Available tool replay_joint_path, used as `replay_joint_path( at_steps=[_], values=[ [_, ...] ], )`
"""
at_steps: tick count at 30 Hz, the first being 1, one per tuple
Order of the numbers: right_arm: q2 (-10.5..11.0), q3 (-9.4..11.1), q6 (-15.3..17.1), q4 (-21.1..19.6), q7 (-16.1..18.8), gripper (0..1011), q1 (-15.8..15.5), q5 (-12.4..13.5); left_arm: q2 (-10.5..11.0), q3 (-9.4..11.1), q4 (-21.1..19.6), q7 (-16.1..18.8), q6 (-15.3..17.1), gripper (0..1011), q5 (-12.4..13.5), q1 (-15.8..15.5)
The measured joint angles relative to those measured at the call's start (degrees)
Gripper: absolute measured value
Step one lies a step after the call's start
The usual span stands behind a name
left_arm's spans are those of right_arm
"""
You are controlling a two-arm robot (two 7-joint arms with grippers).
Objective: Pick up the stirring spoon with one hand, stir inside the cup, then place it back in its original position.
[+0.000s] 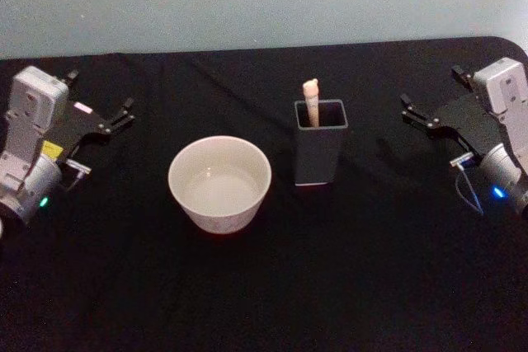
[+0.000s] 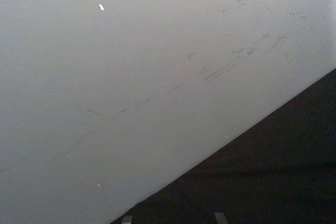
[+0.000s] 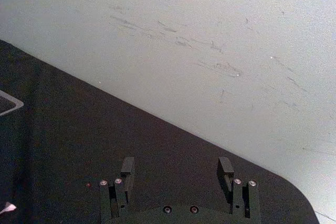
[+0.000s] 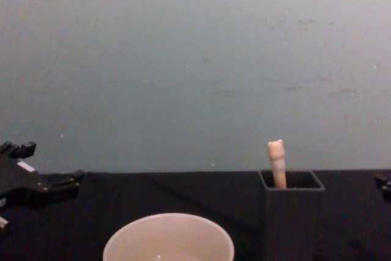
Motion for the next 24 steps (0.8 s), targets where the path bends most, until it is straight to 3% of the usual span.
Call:
replay_joint_path(
  at_steps=[24],
  values=[
    [0.0, 0.0, 0.0, 0.0, 0.0, 1002, 0.0, 0.0, 0.0, 0.0, 0.0, 0.0, 0.0, 1001, 0.0, 0.0]
  ],
)
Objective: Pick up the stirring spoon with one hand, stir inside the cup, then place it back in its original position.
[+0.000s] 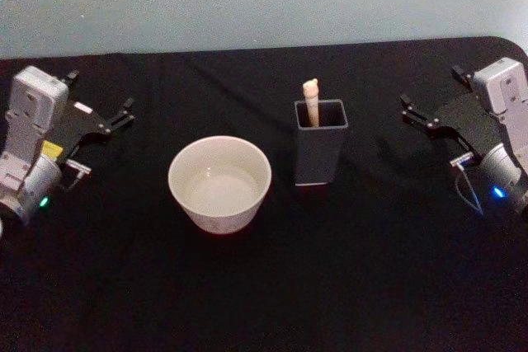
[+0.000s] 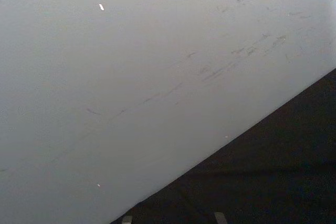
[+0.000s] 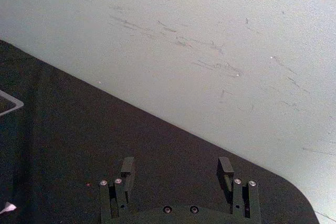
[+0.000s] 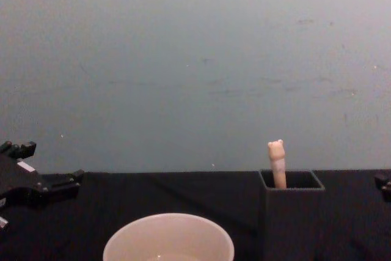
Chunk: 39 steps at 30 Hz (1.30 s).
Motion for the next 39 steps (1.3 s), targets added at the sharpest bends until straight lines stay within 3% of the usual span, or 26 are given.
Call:
replay_joint_path(
  at_steps=[18, 23, 31, 39],
  values=[
    [0.0, 0.0, 0.0, 0.0, 0.0, 1003, 0.0, 0.0, 0.0, 0.0, 0.0, 0.0, 0.0, 1001, 0.0, 0.0],
    [0.0, 1.2, 1.2, -2.1, 1.1, 1002, -0.8, 1.1, 0.0, 0.0, 0.0, 0.0, 0.0, 1001, 0.0, 0.0],
    [0.2, 4.0, 6.0, -10.2, 4.7, 1002, -3.0, 6.4, 0.0, 0.0, 0.0, 0.0, 0.0, 1001, 0.0, 0.0],
    [0.4, 4.2, 14.1, -17.2, 7.3, 1002, -3.8, 8.8, 0.0, 0.0, 0.0, 0.0, 0.0, 1001, 0.0, 0.0]
  ],
)
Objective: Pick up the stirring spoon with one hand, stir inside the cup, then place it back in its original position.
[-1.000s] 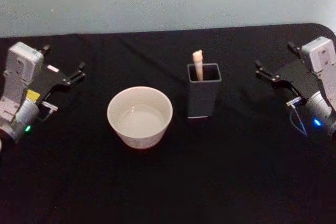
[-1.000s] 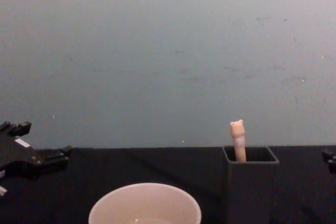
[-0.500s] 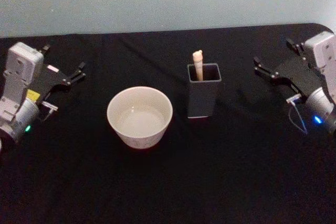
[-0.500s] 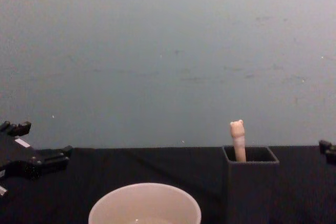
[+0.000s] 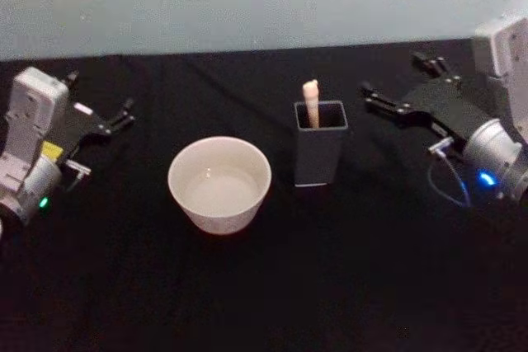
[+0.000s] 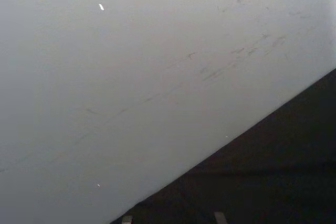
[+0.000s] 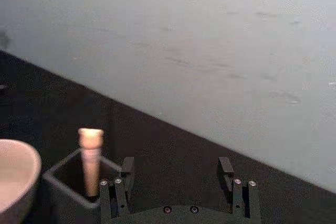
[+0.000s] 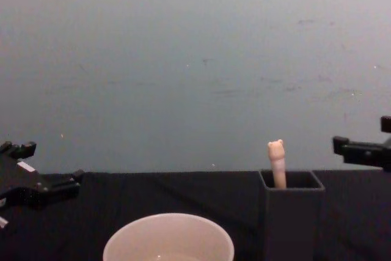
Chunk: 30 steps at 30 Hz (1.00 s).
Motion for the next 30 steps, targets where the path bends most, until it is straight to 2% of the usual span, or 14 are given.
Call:
replay_joint_path(
  at_steps=[7, 13, 20, 26, 30],
  values=[
    [-0.6, -1.2, 7.1, -4.3, 2.0, 1002, 0.0, 0.5, 0.0, 0.0, 0.0, 0.0, 0.0, 1001, 0.0, 0.0],
    [-2.2, -2.3, 11.4, -5.3, 2.9, 1002, 0.8, 0.4, 0.0, 0.0, 0.0, 0.0, 0.0, 1001, 0.0, 0.0],
    [-4.9, -3.4, 14.4, -4.5, 2.5, 1002, 2.5, -0.8, 0.0, 0.0, 0.0, 0.0, 0.0, 1001, 0.0, 0.0],
    [-8.4, -4.2, 16.8, -2.4, 1.1, 1002, 4.4, -2.3, 0.0, 0.0, 0.0, 0.0, 0.0, 1001, 0.0, 0.0],
    [-9.9, -4.5, 17.5, -1.3, 1.0, 1002, 5.2, -2.8, 0.0, 0.0, 0.0, 0.0, 0.0, 1001, 0.0, 0.0]
  ],
)
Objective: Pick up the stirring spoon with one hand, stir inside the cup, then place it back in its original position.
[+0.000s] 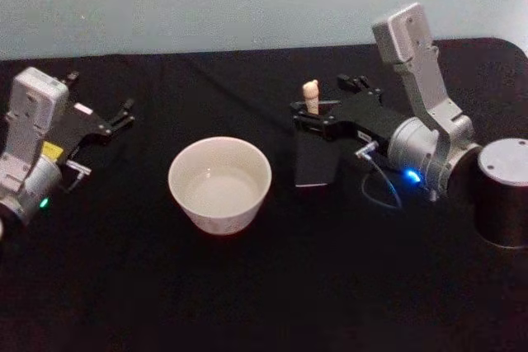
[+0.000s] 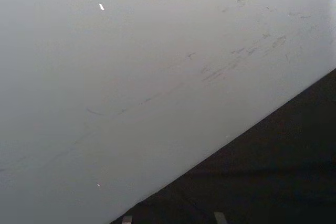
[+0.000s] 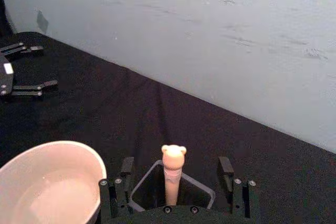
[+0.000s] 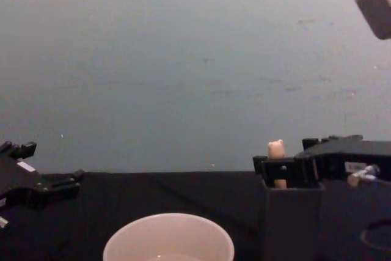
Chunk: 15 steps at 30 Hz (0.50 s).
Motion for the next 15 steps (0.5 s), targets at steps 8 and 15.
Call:
replay_joint_path(
  at_steps=[8, 15],
  values=[
    [-2.4, 0.3, 1.7, 2.0, -0.3, 1002, 1.0, -0.6, 0.0, 0.0, 0.0, 0.0, 0.0, 1001, 0.0, 0.0],
    [-3.8, 1.3, 2.5, 2.8, 0.2, 1003, 1.2, -0.6, 0.0, 0.0, 0.0, 0.0, 0.0, 1001, 0.0, 0.0]
  ],
)
